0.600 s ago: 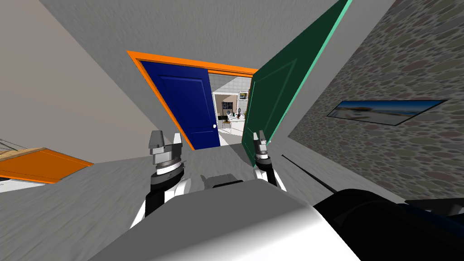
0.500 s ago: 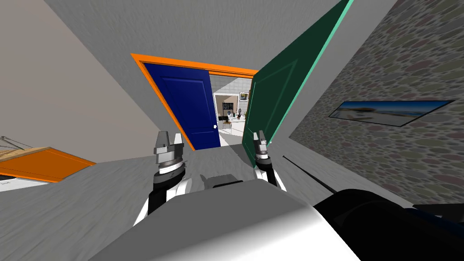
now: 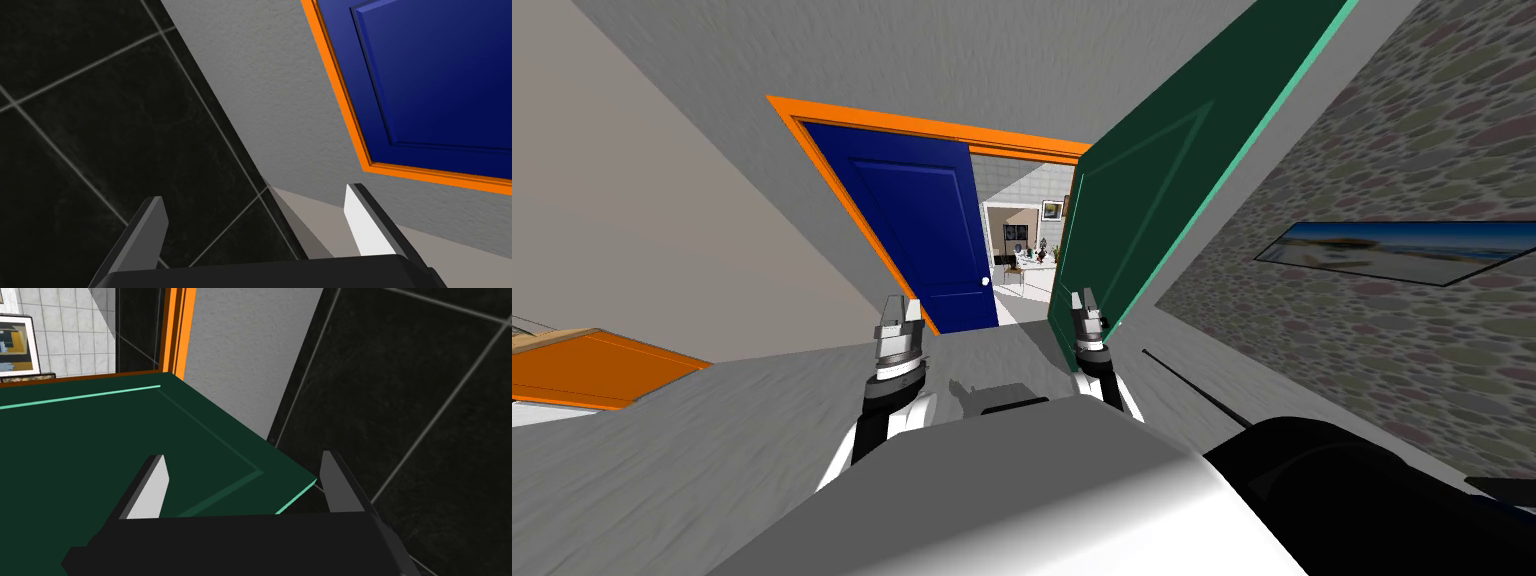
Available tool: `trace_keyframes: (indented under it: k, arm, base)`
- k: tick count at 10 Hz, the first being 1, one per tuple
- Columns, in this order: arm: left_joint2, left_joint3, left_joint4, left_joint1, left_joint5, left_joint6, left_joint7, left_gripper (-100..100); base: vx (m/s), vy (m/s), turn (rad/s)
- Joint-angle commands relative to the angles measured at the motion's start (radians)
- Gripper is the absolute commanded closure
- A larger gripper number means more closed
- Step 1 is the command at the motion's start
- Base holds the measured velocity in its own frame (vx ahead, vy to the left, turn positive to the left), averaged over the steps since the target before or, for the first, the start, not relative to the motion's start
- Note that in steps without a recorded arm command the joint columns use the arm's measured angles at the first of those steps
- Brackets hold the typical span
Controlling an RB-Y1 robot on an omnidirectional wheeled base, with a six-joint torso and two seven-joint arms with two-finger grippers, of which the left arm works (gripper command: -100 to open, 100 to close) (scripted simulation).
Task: Pull the door open
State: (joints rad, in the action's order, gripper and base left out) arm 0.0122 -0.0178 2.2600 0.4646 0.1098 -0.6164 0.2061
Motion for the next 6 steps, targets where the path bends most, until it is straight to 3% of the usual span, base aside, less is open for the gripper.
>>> trace_keyframes:
  k: [1, 6]
  arm:
    - [0.01, 0.003, -0.038, -0.012, 0.006, -0.006, 0.025, -100]
    - [0.037, 0.011, -0.148, -0.04, 0.023, -0.027, 0.097, -100]
  base:
    - [0.129, -0.022, 0.029]
    - [0.135, -0.02, 0.028]
